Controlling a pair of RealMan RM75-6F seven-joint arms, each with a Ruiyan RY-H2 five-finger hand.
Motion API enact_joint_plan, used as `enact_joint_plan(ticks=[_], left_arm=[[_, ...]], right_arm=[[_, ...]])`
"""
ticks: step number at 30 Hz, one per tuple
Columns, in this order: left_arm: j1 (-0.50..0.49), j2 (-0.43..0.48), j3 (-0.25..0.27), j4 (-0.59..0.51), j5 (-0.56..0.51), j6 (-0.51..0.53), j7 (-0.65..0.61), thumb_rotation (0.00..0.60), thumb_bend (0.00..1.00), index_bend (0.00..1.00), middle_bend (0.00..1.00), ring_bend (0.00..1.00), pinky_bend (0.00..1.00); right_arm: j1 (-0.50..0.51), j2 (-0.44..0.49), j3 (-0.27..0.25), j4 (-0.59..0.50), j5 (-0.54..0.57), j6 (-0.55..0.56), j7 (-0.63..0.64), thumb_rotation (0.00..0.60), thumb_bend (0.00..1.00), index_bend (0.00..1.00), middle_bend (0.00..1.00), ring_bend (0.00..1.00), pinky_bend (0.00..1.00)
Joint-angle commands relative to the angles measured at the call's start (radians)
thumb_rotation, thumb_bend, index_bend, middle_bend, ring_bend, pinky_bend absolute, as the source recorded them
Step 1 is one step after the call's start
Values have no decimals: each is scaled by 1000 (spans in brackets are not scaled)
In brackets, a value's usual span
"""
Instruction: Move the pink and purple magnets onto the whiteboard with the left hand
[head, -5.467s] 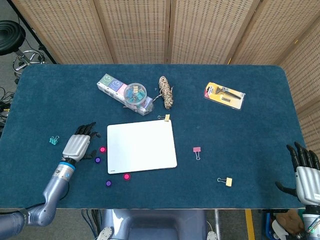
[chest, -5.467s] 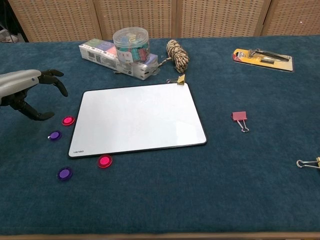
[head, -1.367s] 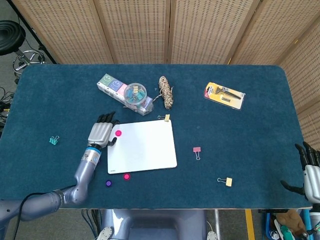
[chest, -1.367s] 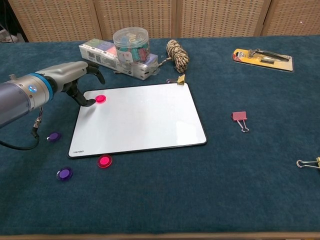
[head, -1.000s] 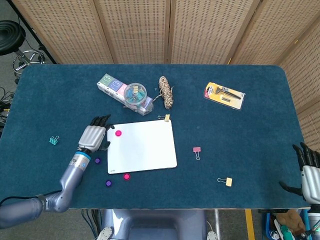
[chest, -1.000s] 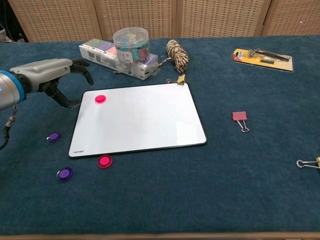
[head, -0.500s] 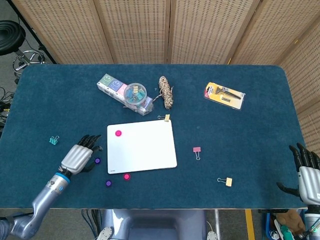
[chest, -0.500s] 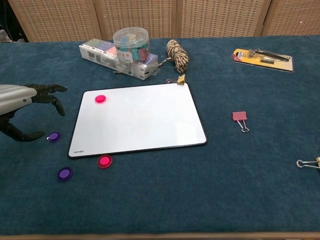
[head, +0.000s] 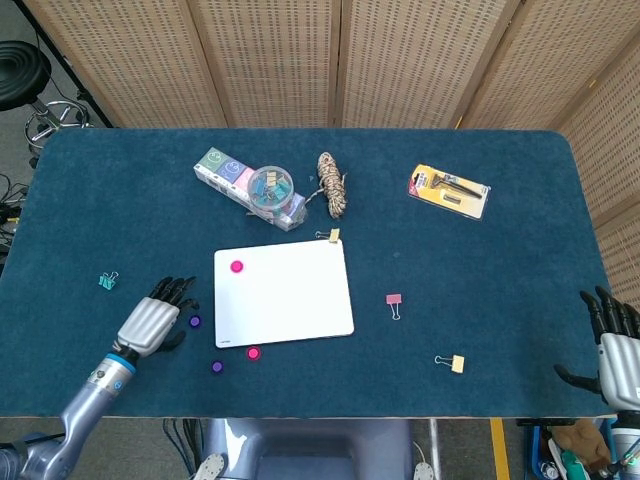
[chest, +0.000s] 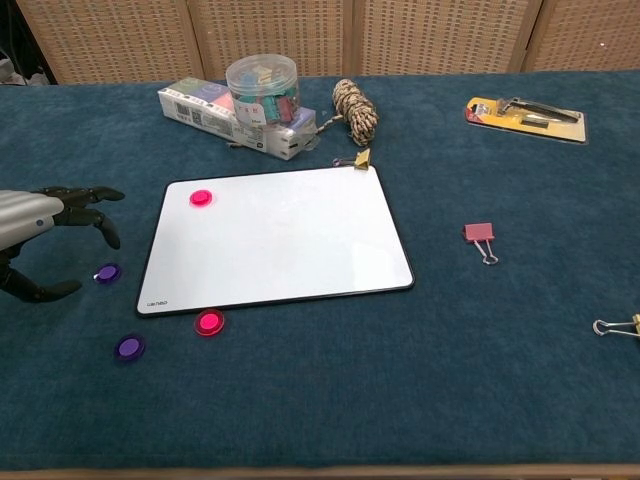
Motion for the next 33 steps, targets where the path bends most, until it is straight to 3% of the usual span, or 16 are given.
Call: enact_joint_plan(ticks=[1, 23, 33], left_arm=[[1, -10, -4, 11, -2, -8, -5, 600, 361, 335, 0, 0, 0], [-1, -66, -29, 64, 1, -34, -17, 600, 374, 386, 0, 0, 0], [6, -85, -40, 76, -12, -31, 6, 600, 400, 546, 0, 0, 0]], right_arm=[[0, 0, 0, 0, 1, -1, 1, 600, 0, 0, 0, 0, 0], [1, 4, 2, 1, 5, -4, 7, 600, 0, 0, 0, 0, 0], [0, 8, 4, 1, 7, -3, 15, 600, 0, 0, 0, 0, 0]])
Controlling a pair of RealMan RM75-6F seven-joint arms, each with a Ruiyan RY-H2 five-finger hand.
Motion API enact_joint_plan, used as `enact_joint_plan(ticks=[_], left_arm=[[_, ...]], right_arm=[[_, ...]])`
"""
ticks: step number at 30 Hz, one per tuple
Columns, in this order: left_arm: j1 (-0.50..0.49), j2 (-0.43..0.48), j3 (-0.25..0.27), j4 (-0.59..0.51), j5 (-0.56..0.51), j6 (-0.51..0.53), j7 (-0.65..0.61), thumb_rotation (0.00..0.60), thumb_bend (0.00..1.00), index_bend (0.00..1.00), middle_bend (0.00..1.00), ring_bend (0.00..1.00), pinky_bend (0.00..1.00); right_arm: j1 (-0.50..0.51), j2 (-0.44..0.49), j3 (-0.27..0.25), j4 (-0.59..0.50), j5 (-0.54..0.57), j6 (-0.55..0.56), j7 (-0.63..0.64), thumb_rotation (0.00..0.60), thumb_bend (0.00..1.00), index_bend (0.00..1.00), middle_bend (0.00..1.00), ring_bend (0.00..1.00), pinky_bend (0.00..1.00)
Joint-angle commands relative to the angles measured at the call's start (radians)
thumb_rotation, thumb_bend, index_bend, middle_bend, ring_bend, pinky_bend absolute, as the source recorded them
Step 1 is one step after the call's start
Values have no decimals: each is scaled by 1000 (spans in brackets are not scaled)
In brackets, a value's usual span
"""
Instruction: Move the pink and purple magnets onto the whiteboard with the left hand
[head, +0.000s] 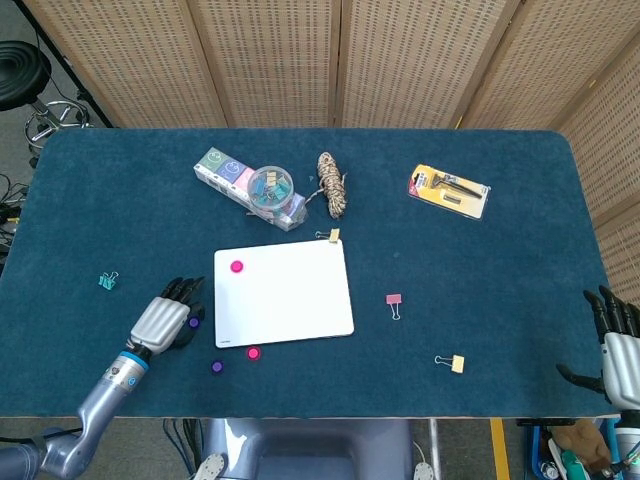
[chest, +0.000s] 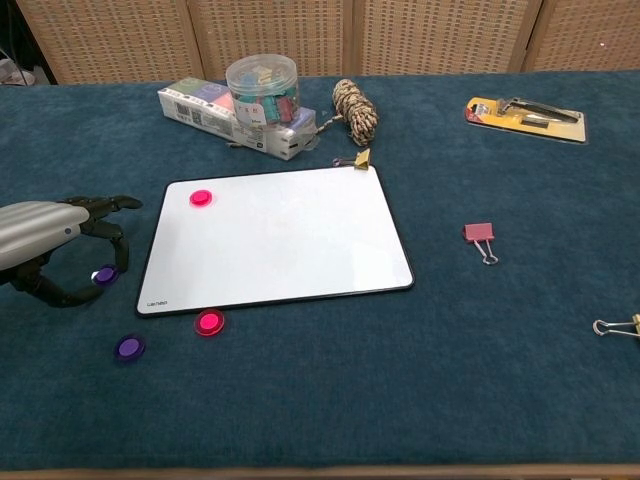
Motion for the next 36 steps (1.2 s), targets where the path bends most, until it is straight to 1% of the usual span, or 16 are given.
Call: enact_joint_plan(ticks=[1, 12, 19, 25, 31, 36], left_arm=[[4, -6, -4, 6, -7, 2, 8, 600, 402, 554, 0, 0, 0], [8, -2, -17, 1, -10, 10, 3, 600, 409, 565, 0, 0, 0], [0, 18, -38, -39, -4, 26, 6, 600, 410, 569, 0, 0, 0], [-29, 19, -77, -88, -20, 16, 47, 600, 410, 569, 0, 0, 0], [-92, -20, -140, -98, -94, -51, 112, 600, 410, 569, 0, 0, 0], [-122, -55, -160, -93, -135, -73, 168, 600, 410, 566, 0, 0, 0]], right_arm=[[0, 1, 0, 0, 0, 0, 2, 600, 0, 0, 0, 0, 0], [-1, 2, 0, -1, 1, 1, 1, 600, 0, 0, 0, 0, 0], [-1, 2, -1, -1, 0, 0, 1, 600, 0, 0, 0, 0, 0], [-1, 3, -2, -2, 0, -2, 3, 600, 0, 0, 0, 0, 0], [-1, 3, -1, -1, 2, -3, 3, 600, 0, 0, 0, 0, 0], [0, 5, 3, 4, 12, -5, 10, 600, 0, 0, 0, 0, 0]])
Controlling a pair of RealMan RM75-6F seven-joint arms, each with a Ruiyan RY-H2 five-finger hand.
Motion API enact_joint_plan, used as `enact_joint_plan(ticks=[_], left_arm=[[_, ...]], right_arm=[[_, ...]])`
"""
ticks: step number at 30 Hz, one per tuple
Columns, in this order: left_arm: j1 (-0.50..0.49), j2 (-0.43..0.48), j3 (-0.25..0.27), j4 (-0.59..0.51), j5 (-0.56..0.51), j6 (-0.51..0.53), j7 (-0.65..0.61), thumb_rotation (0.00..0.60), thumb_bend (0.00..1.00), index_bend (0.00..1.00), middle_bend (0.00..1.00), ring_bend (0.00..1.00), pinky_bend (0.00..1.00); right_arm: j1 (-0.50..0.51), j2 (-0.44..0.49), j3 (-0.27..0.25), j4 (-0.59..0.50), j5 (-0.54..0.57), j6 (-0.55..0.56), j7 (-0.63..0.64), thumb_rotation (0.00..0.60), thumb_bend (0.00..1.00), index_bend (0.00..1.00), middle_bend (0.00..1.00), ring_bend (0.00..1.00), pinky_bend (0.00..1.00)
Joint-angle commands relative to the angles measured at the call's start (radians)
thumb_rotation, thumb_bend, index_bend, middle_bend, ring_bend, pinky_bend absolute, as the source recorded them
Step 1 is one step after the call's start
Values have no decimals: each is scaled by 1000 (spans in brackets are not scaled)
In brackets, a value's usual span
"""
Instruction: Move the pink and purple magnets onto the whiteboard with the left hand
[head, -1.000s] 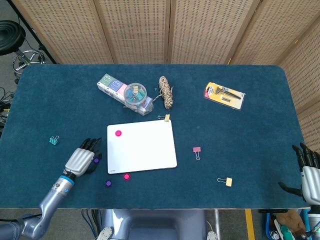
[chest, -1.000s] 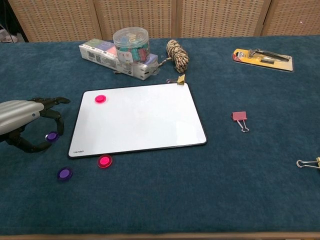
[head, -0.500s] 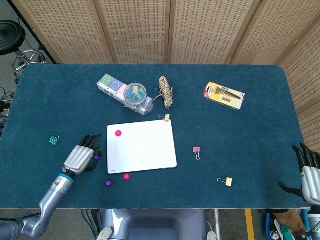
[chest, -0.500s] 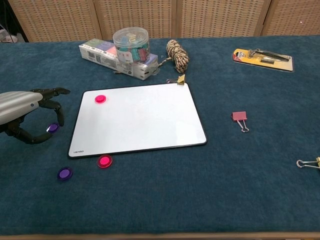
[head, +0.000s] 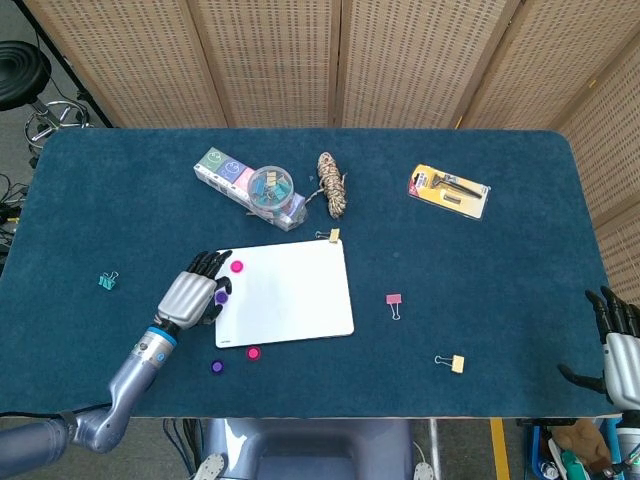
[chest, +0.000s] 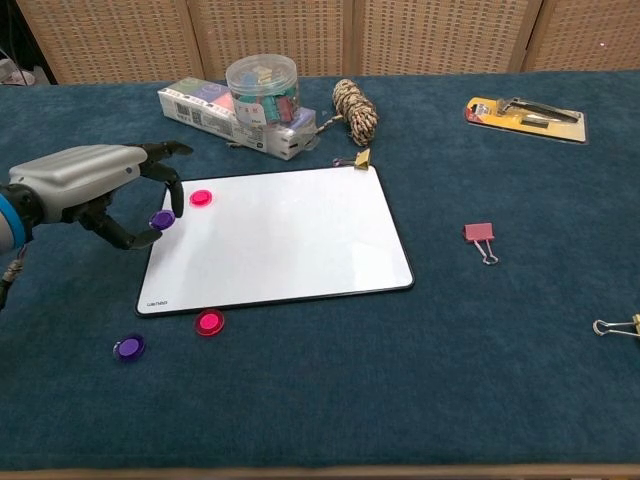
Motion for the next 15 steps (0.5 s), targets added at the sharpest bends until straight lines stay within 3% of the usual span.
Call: enact_joint_plan(ticks=[1, 11, 15], left_arm=[[-19, -27, -15, 6, -35, -14, 40, 600, 409, 561, 0, 0, 0], [-29, -64, -19, 28, -103, -22, 83, 600, 407, 537, 0, 0, 0], [-31, -60, -14, 24, -117, -29, 91, 600, 389, 408, 0, 0, 0]], right_arm=[[0, 1, 1, 1, 3, -3, 5, 600, 0, 0, 0, 0, 0], [-1, 3, 1, 2, -3, 0, 10, 600, 0, 0, 0, 0, 0], [-1, 2, 1, 2, -3, 0, 9, 600, 0, 0, 0, 0, 0]])
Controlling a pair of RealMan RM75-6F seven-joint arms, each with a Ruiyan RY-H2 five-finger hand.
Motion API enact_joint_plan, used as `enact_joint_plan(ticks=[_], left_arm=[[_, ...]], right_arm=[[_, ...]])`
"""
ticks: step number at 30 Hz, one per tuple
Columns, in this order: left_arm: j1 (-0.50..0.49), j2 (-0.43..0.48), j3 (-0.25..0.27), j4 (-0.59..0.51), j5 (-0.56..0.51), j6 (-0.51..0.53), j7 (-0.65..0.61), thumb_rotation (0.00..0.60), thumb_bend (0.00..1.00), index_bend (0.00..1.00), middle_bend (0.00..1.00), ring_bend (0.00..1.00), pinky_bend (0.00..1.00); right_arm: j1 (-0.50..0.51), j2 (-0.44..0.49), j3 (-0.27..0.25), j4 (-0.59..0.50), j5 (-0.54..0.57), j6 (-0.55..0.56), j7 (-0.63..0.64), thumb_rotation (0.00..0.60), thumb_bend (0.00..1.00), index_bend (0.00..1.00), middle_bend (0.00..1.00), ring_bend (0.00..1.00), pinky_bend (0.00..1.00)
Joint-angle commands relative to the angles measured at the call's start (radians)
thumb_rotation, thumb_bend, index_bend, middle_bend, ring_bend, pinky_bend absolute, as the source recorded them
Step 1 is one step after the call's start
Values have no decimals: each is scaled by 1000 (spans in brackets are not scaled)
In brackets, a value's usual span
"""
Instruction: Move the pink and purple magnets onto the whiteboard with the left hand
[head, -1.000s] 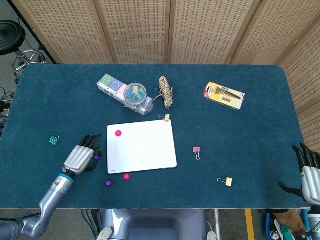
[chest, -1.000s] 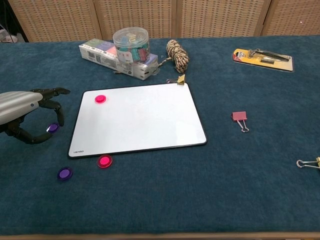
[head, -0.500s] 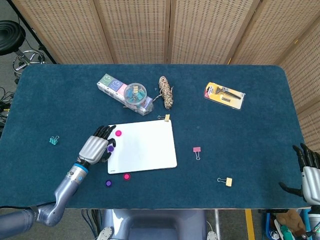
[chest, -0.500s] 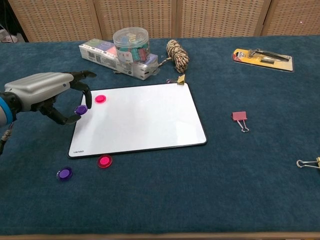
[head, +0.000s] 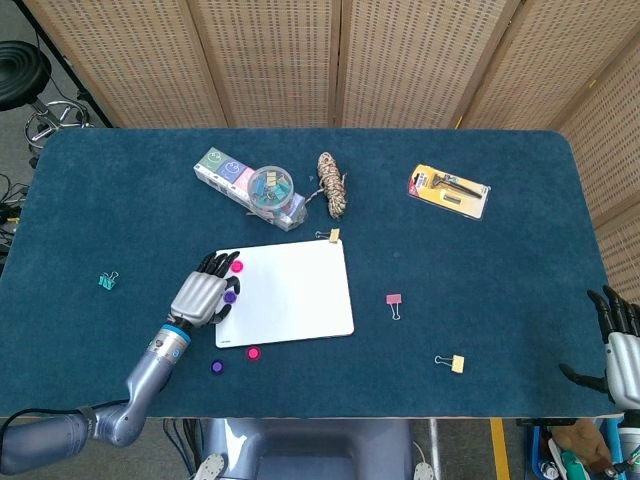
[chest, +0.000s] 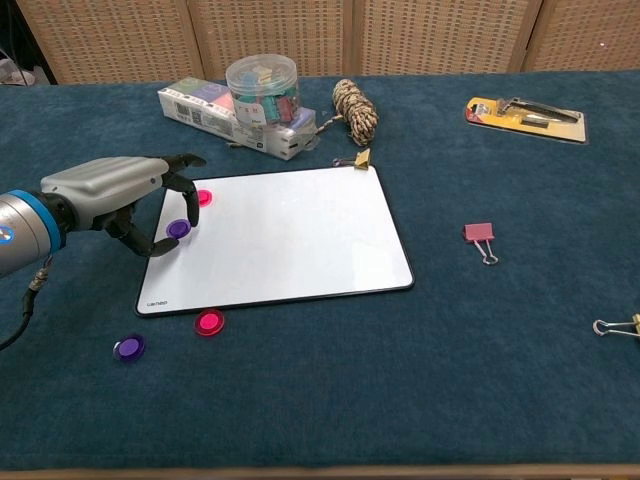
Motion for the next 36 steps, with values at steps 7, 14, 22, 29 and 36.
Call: enact_joint_plan(ticks=[7, 14, 22, 29, 36], left_arm=[[1, 21, 15, -14, -10, -15, -16, 600, 384, 297, 0, 0, 0], [28, 87, 45, -71, 68, 18, -108, 600, 384, 305, 0, 0, 0], [74, 213, 163, -139, 239, 61, -178, 600, 384, 318, 0, 0, 0], [85, 282, 281, -128, 455, 110, -331, 600, 384, 315, 0, 0, 0], [109, 278, 338, -128, 543, 148, -308, 600, 384, 322, 0, 0, 0]], right_arm=[[0, -2, 0, 2, 1, 2, -4, 600, 0, 0, 0, 0, 0], [0, -4, -1, 1, -3, 3, -8, 600, 0, 0, 0, 0, 0], [0, -7, -4, -2, -8, 4, -15, 600, 0, 0, 0, 0, 0], [1, -11, -7, -5, -9, 3, -26, 600, 0, 0, 0, 0, 0], [0, -12, -6, -6, -8, 5, -28, 600, 0, 0, 0, 0, 0]])
